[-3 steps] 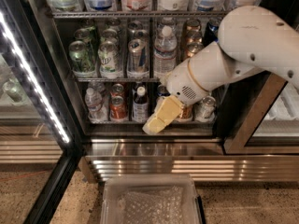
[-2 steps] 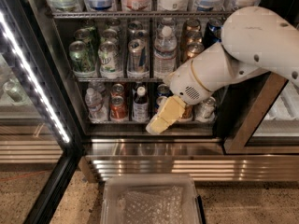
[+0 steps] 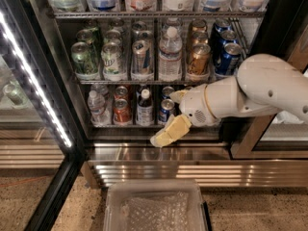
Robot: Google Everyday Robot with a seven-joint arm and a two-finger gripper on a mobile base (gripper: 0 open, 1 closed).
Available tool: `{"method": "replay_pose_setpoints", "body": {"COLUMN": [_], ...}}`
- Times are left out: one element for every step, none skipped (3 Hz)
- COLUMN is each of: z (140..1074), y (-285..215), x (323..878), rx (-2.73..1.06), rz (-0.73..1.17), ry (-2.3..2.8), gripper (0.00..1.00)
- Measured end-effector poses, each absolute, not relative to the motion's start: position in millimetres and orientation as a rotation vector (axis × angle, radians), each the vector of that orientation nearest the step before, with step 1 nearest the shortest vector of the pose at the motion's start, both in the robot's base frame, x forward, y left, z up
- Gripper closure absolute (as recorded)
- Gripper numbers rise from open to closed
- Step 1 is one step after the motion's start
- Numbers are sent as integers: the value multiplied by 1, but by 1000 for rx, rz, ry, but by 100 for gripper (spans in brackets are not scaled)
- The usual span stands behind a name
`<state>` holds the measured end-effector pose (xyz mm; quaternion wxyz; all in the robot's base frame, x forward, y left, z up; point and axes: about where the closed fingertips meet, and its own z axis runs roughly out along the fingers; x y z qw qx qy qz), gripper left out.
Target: Pick water bottle from bottom shelf of fridge
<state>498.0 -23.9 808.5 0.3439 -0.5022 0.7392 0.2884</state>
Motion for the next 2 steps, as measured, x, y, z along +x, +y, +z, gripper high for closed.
{"method": "replay_pose_setpoints", "body": {"z": [782, 764], "y": [-2, 24], "x": [521, 541], "rx": [-1153, -1066], "rz": [842, 878], "ry": [1833, 1784], "gripper": [0, 0]}}
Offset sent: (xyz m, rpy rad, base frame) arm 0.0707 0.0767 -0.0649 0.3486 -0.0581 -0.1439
